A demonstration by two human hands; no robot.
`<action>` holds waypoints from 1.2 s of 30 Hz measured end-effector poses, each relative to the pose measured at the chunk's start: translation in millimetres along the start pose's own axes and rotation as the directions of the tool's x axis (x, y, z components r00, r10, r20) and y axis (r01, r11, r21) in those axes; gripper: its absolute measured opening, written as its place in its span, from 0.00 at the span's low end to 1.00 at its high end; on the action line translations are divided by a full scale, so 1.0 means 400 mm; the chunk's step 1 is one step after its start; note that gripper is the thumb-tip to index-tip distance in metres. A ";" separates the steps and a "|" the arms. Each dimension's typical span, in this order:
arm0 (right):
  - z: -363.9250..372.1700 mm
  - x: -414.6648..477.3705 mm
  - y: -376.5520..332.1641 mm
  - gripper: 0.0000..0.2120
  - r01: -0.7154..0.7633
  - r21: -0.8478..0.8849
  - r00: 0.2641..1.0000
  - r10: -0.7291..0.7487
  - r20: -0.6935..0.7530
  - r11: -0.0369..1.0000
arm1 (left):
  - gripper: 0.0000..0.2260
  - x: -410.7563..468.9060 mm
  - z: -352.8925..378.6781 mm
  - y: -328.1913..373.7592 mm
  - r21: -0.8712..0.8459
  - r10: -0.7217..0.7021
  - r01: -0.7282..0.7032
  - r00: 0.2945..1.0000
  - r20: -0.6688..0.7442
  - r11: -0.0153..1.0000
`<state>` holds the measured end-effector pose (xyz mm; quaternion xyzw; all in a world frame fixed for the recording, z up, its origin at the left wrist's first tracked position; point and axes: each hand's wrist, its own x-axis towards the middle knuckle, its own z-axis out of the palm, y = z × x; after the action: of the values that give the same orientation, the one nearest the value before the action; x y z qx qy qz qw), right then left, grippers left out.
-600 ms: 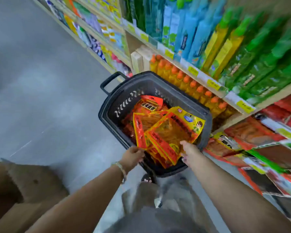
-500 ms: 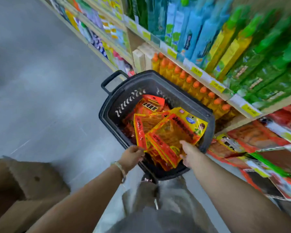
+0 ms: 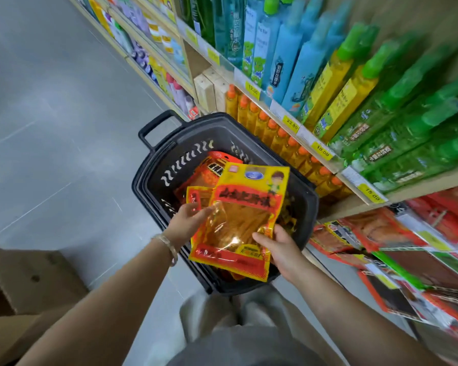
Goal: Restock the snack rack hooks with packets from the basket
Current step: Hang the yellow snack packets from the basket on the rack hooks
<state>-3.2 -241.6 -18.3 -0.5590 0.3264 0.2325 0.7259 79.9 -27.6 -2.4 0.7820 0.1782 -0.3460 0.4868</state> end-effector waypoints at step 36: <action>0.103 0.027 0.030 0.44 0.108 0.084 0.741 -0.024 -0.671 0.991 | 0.12 -0.016 -0.166 0.038 -0.171 0.158 -0.142 0.984 0.082 0.975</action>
<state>4.5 -199.1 -27.7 -0.5726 0.5578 -0.0284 0.6002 109.1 24.4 30.8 0.7332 0.1232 -0.3291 0.5822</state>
